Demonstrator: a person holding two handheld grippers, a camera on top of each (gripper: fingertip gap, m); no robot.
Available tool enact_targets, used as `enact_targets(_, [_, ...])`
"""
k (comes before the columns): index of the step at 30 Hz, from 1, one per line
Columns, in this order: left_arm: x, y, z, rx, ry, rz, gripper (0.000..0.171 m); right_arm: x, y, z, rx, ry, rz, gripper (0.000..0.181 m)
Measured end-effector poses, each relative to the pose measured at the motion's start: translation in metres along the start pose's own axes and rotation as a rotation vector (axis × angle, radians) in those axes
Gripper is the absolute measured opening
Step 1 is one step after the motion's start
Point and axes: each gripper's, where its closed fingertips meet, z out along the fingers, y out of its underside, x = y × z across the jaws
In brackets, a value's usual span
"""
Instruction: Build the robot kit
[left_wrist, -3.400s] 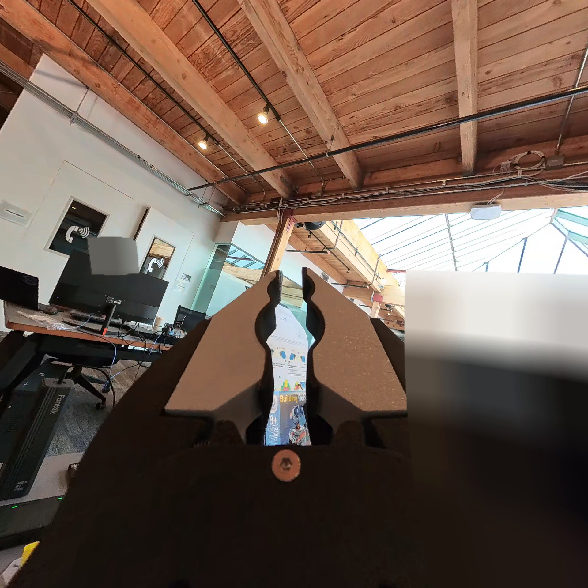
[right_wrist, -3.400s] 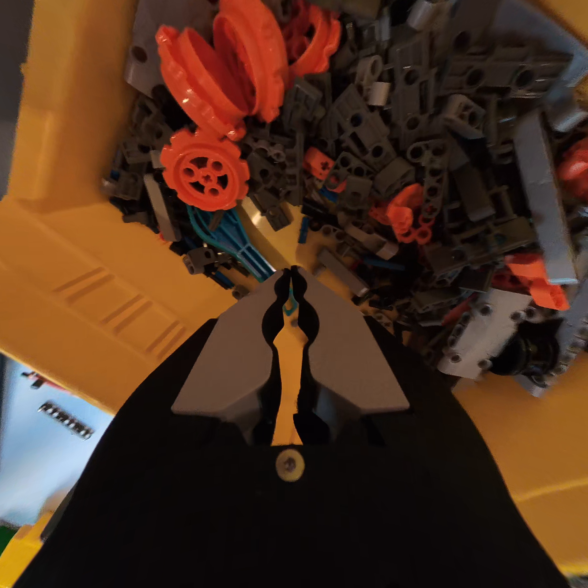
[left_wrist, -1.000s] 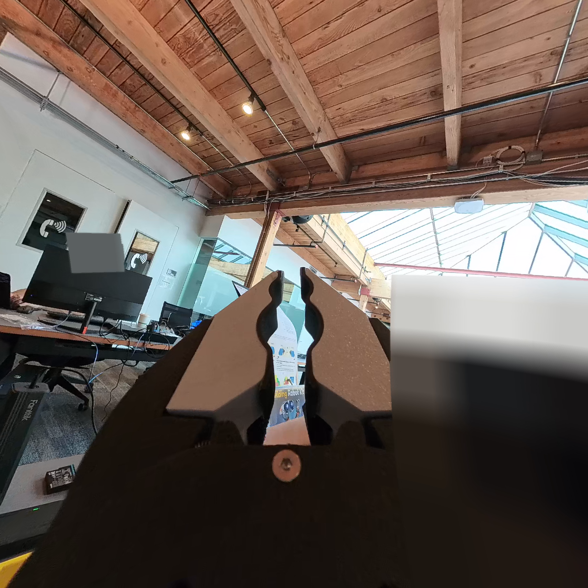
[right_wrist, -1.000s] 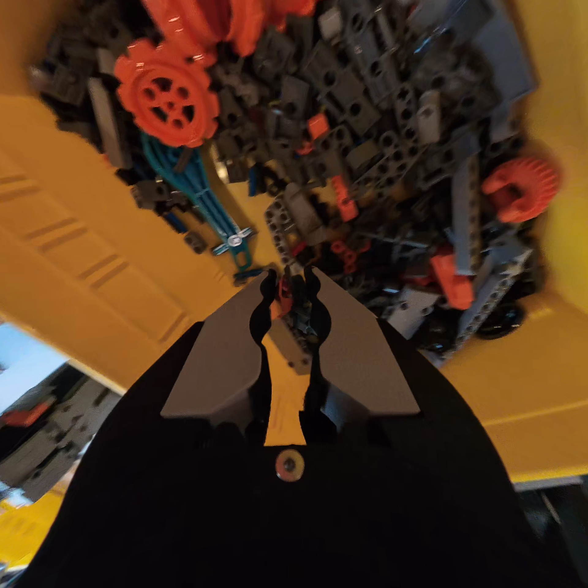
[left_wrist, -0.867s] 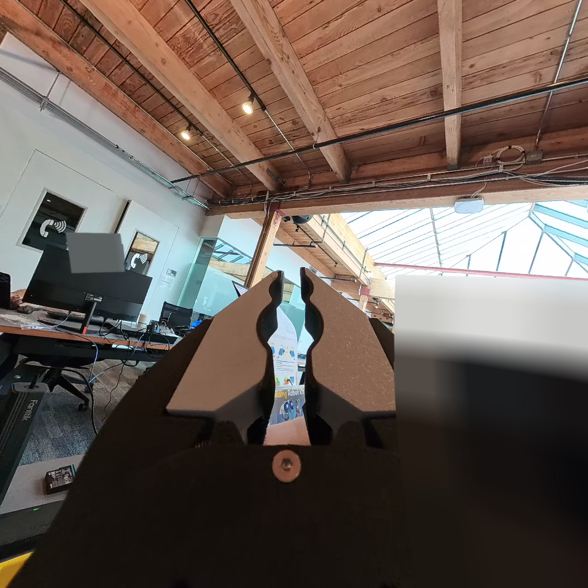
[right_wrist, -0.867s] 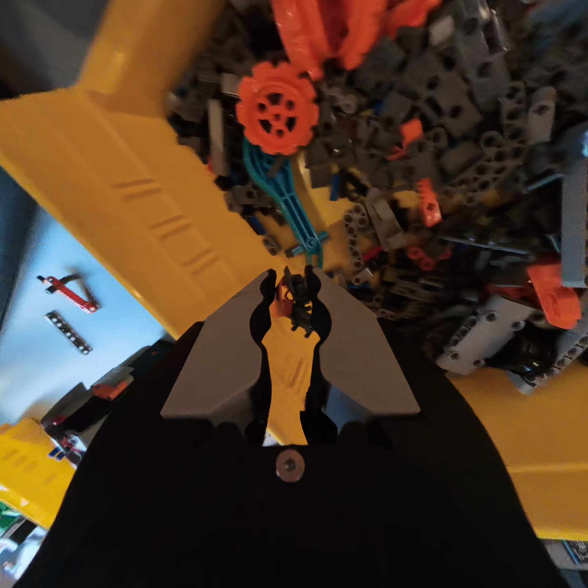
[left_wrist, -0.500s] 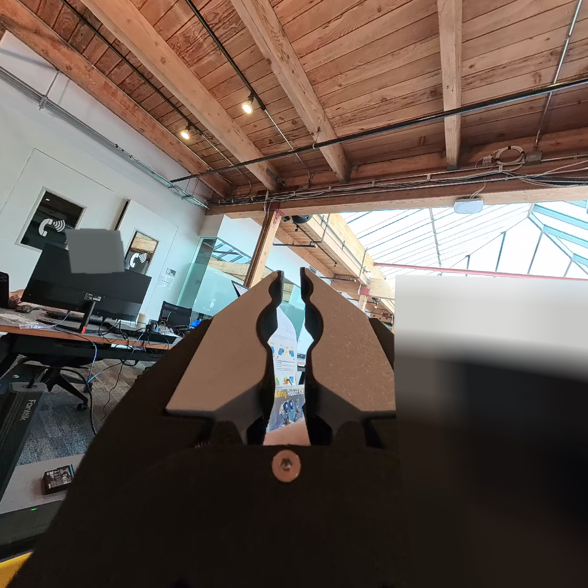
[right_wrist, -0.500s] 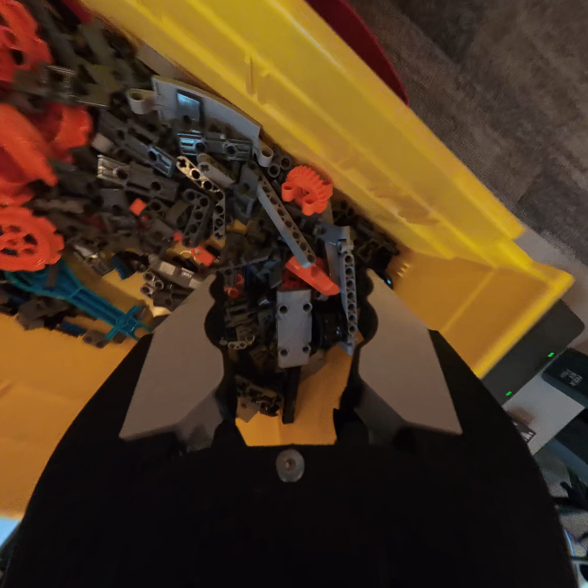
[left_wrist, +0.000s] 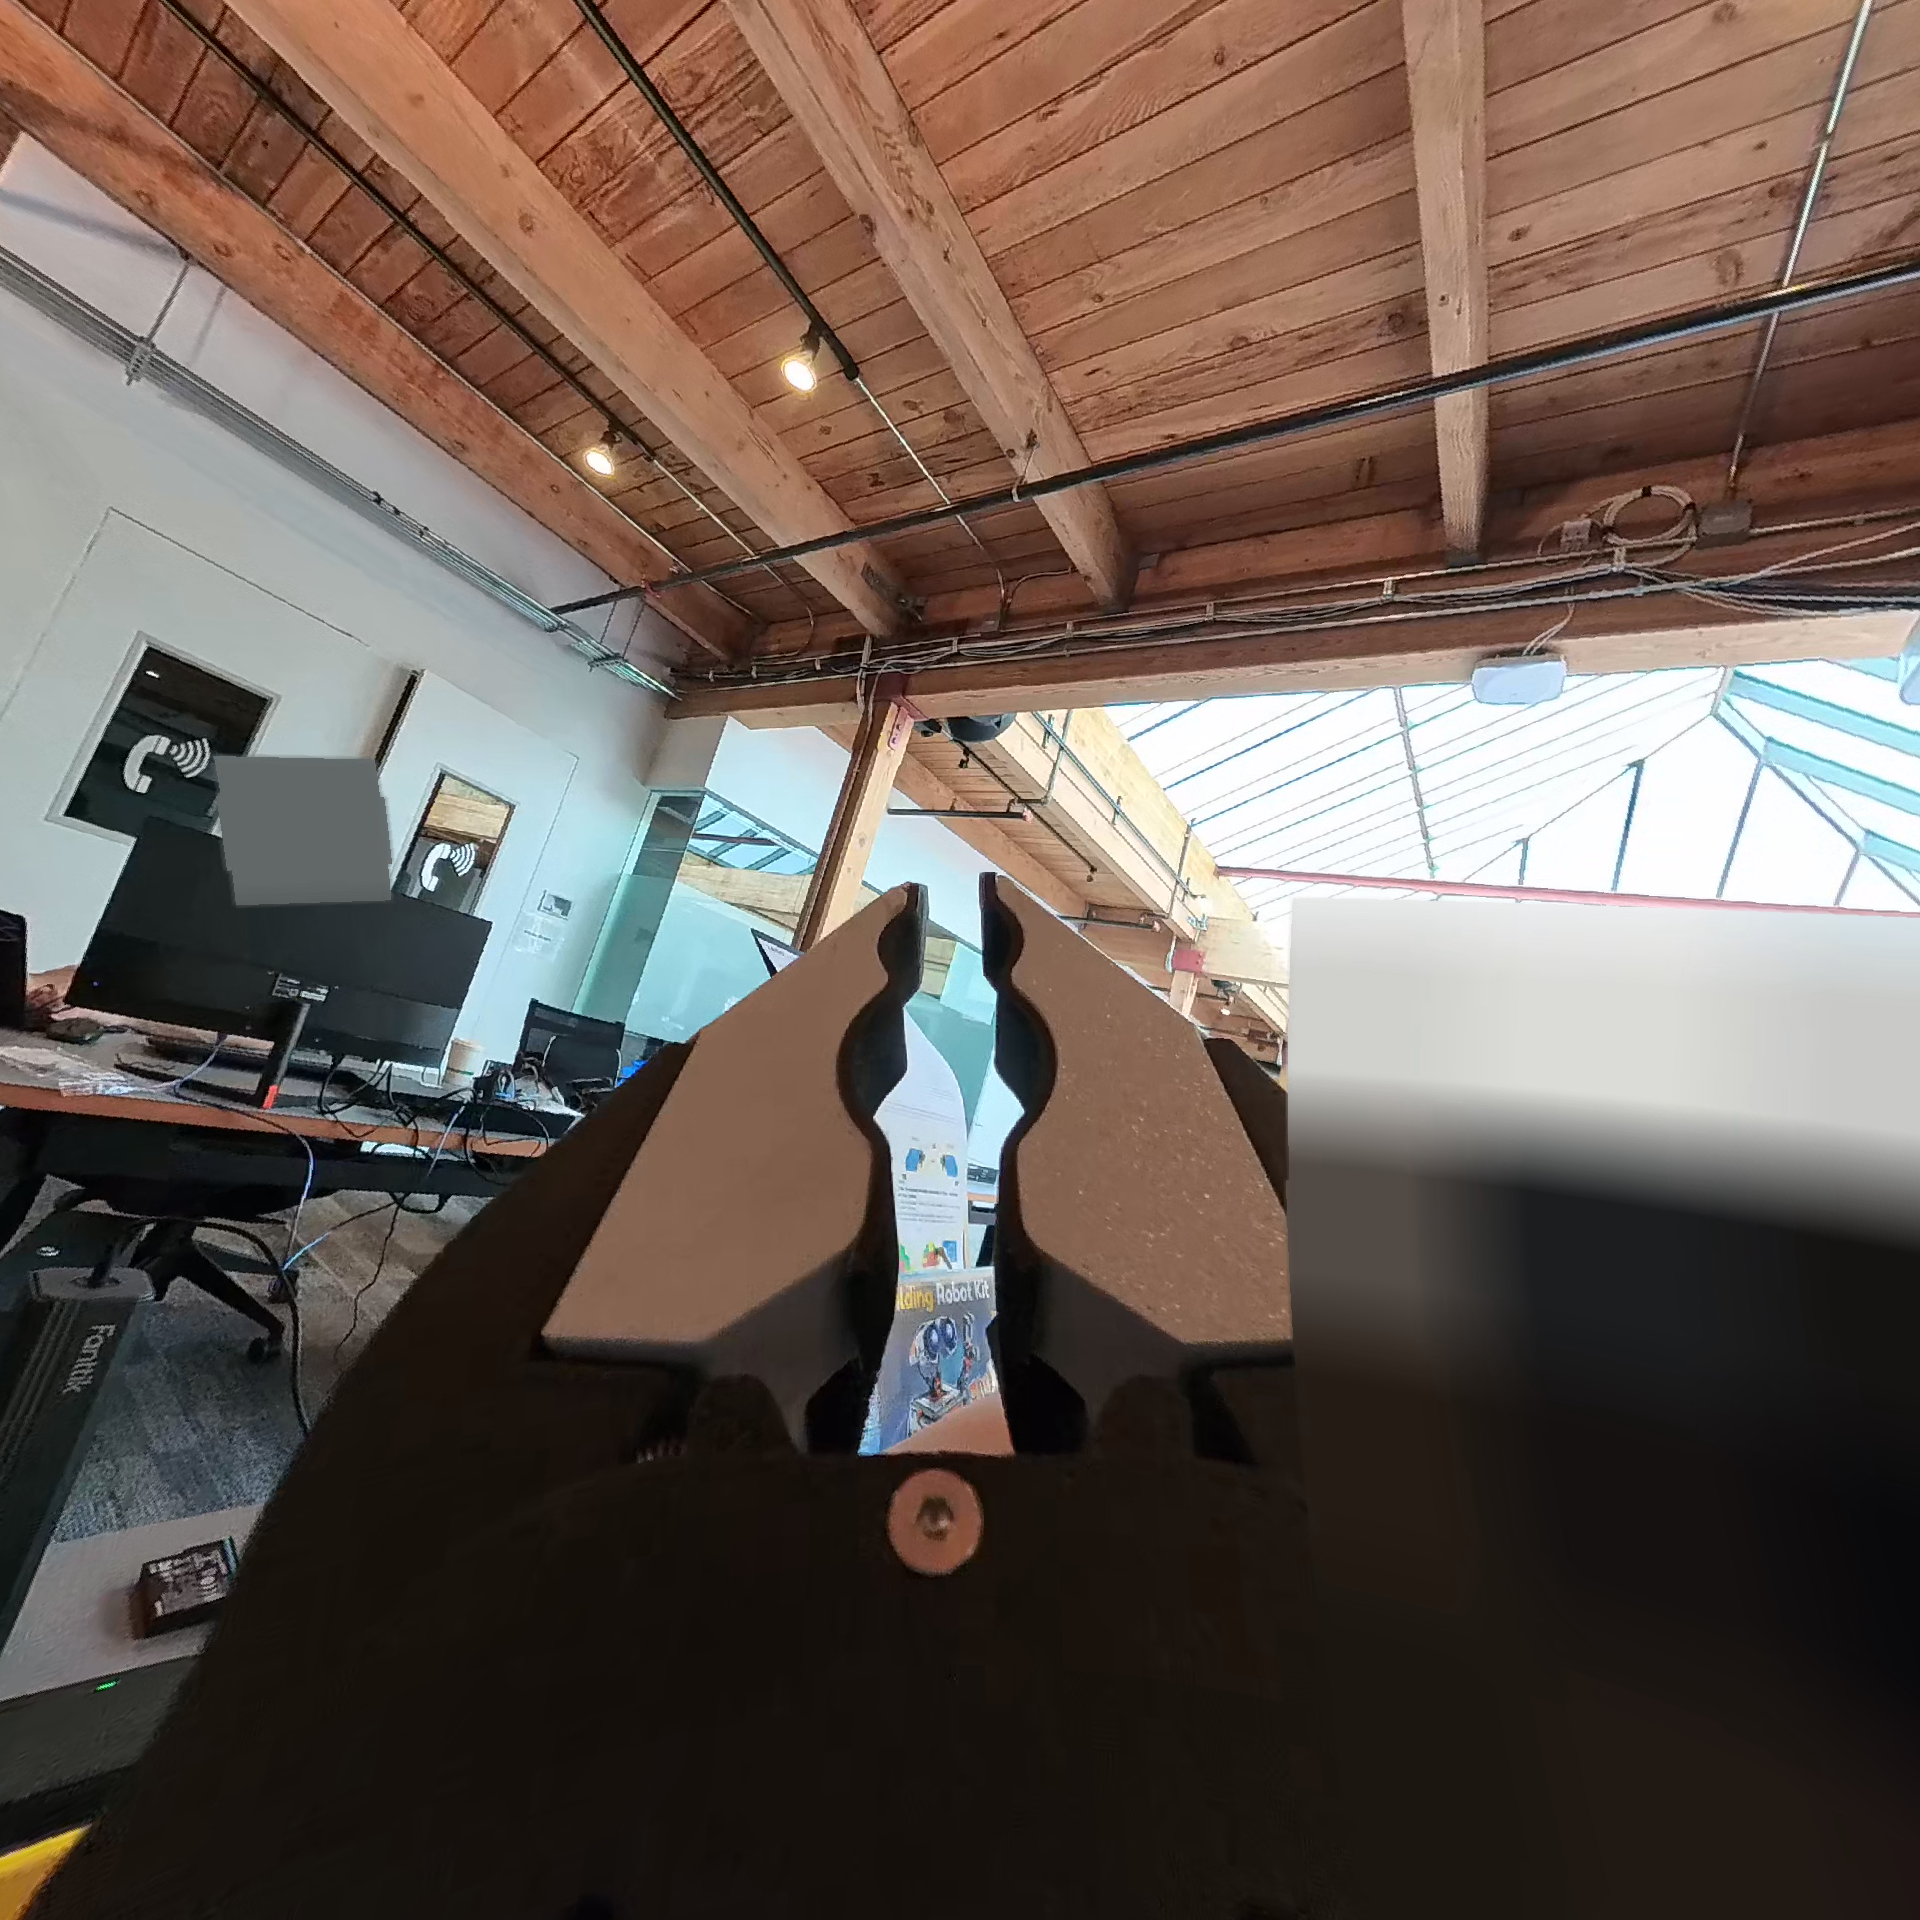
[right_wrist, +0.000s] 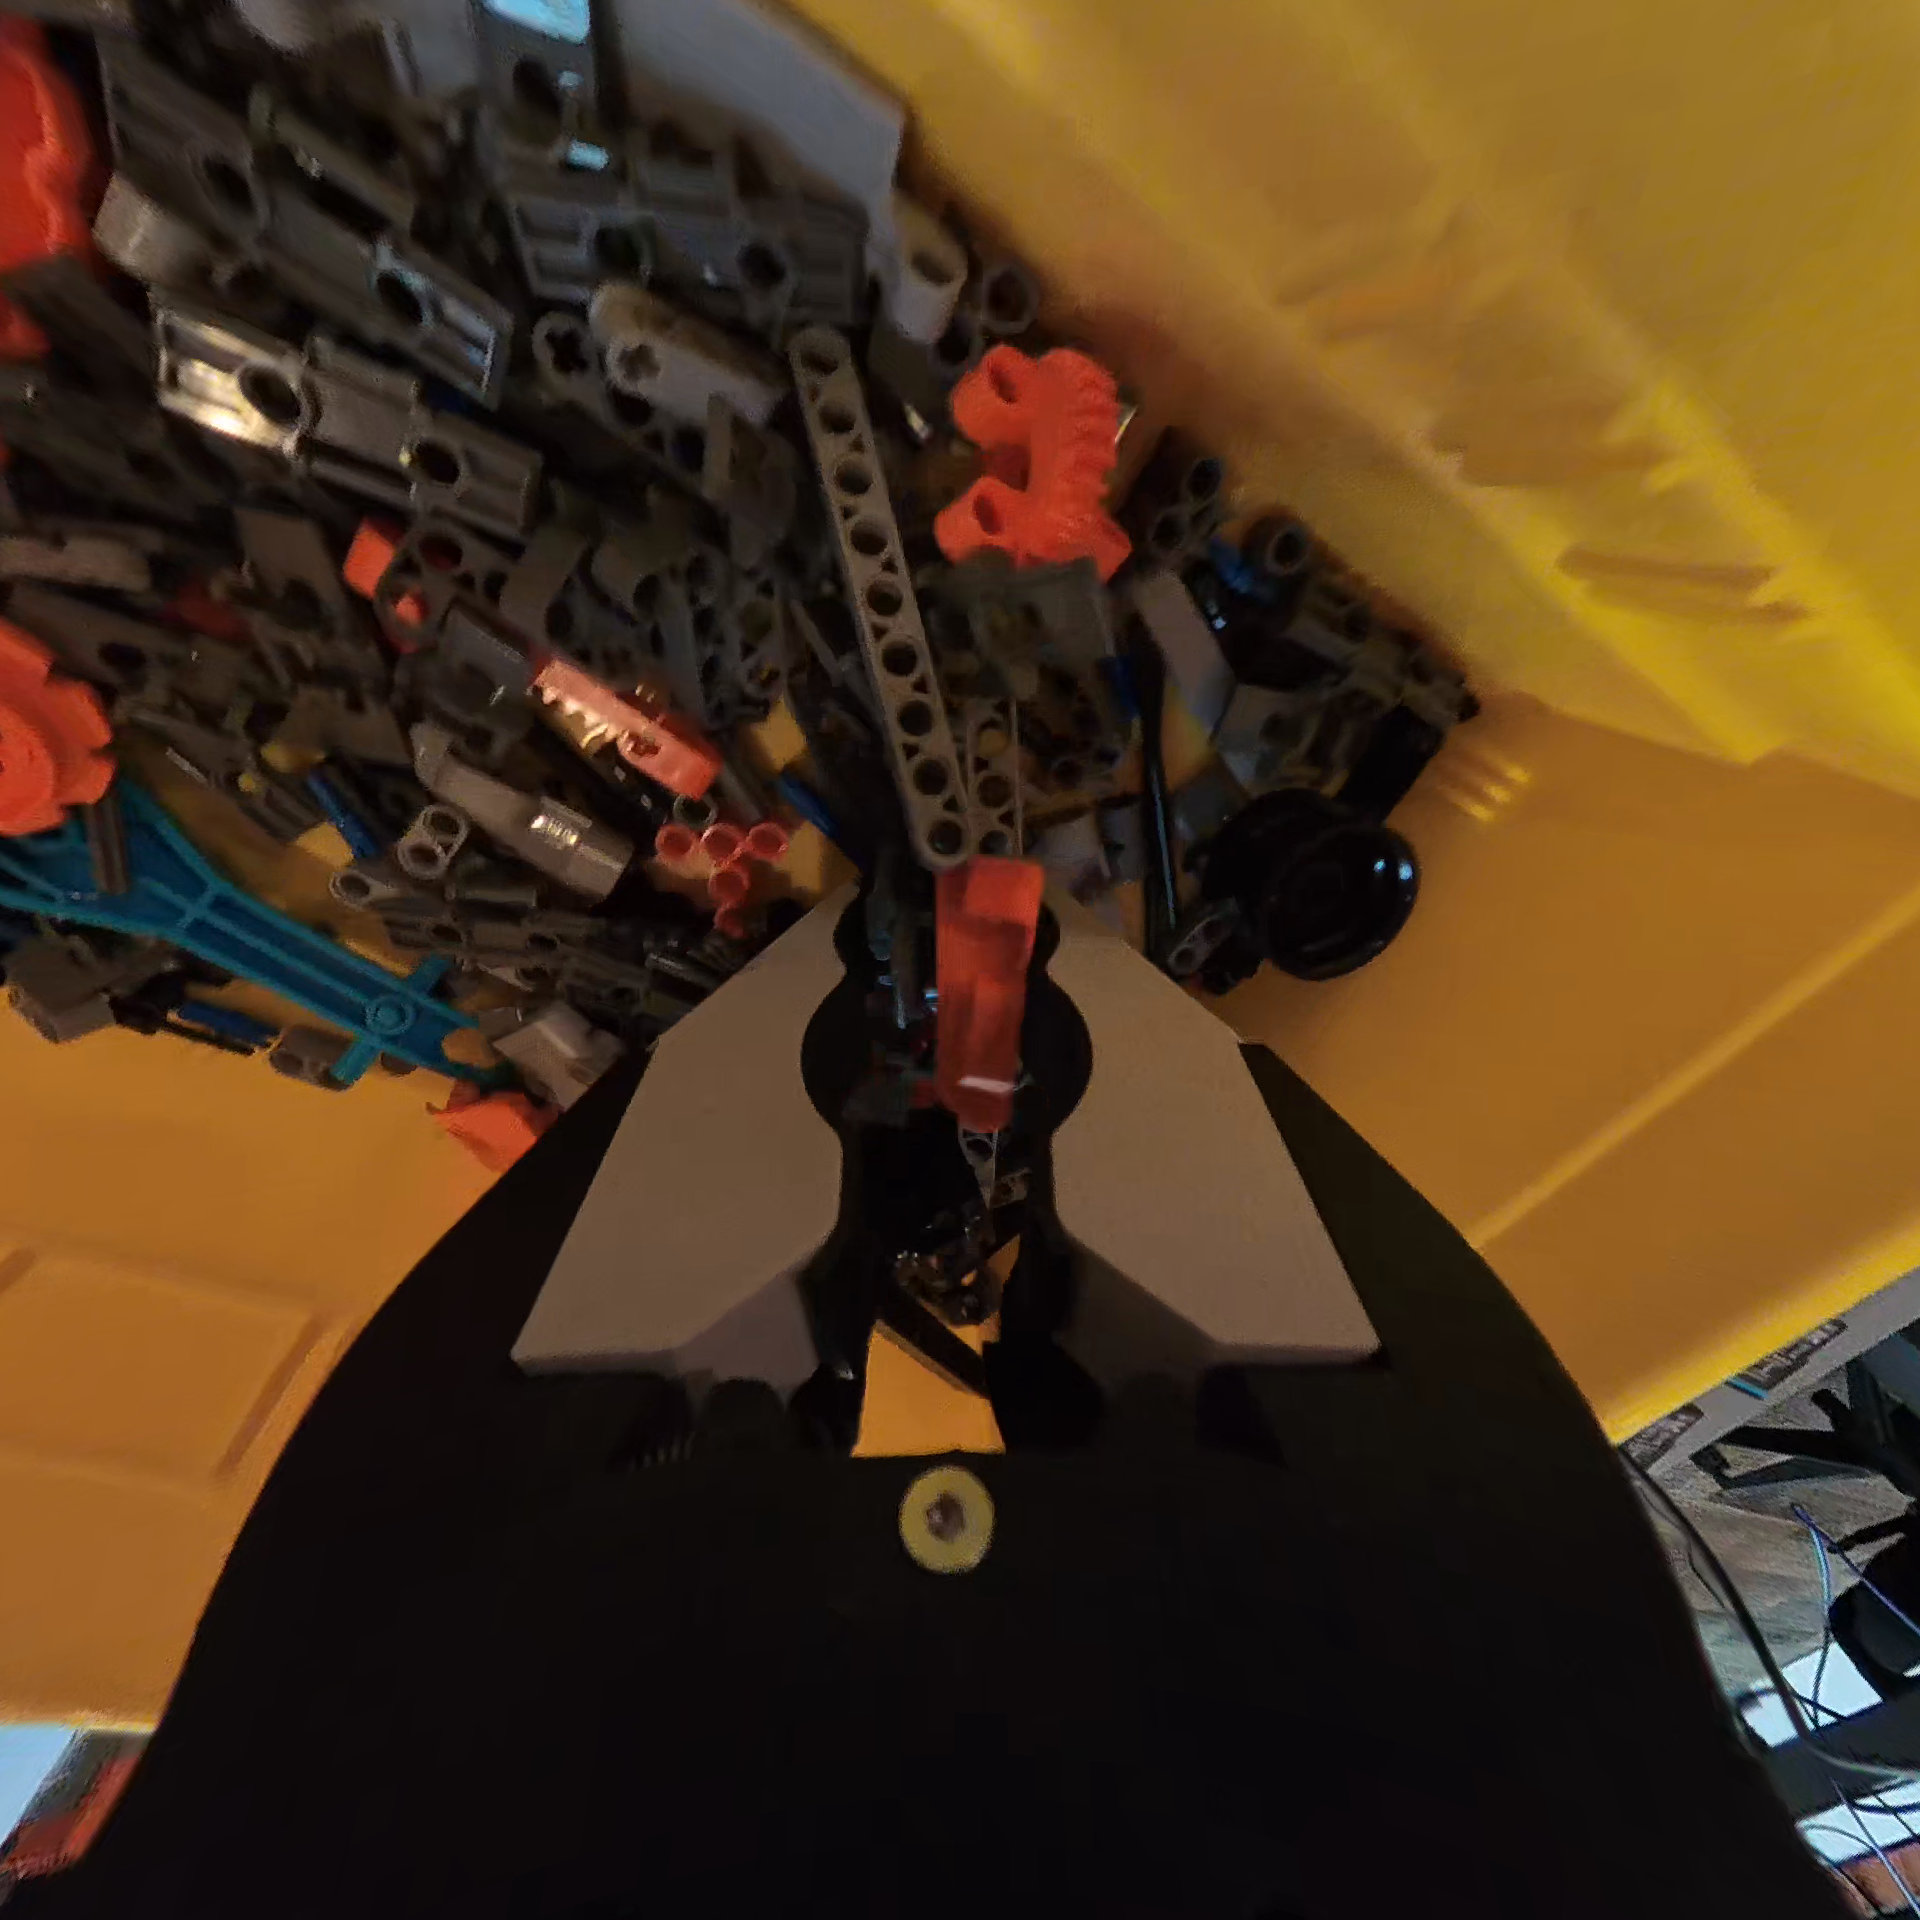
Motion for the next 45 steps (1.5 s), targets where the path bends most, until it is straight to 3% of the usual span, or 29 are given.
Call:
enact_targets(11, [0.0,0.002,0.002,-0.005,0.004,-0.007,0.008,-0.037,0.006,-0.038,0.092,-0.036,-0.019,0.024])
enact_targets(24, [0.002,-0.001,-0.001,0.007,0.012,-0.01,0.008,-0.138,-0.024,-0.067,0.299,-0.229,-0.063,0.027])
enact_targets(27, [0.003,-0.002,-0.002,0.011,0.013,-0.006,0.008,-0.125,-0.024,-0.08,0.337,-0.196,-0.056,0.038])
enact_targets(31, [0.003,-0.004,-0.003,0.017,0.013,-0.006,0.008,-0.056,-0.013,-0.102,0.397,-0.032,0.081,0.039])
enact_targets(34, [0.004,-0.004,-0.003,0.018,0.013,-0.006,0.008,-0.009,0.012,-0.098,0.328,0.085,0.122,0.039])
enact_targets(37, [0.004,-0.003,-0.002,0.014,0.013,-0.004,0.008,-0.001,0.031,-0.073,0.219,0.018,0.126,0.04])
enact_targets(40, [0.004,-0.001,-0.001,0.008,0.014,-0.006,0.008,-0.007,0.042,-0.045,0.12,-0.019,-0.057,0.041])
enact_targets(42, [0.003,-0.001,0.0,0.009,0.014,-0.006,0.008,-0.003,0.044,-0.032,0.074,0.007,-0.153,0.038])
enact_targets(45, [0.003,-0.001,0.0,0.009,0.012,-0.003,0.008,-0.004,0.036,-0.02,0.056,-0.052,-0.159,0.039])
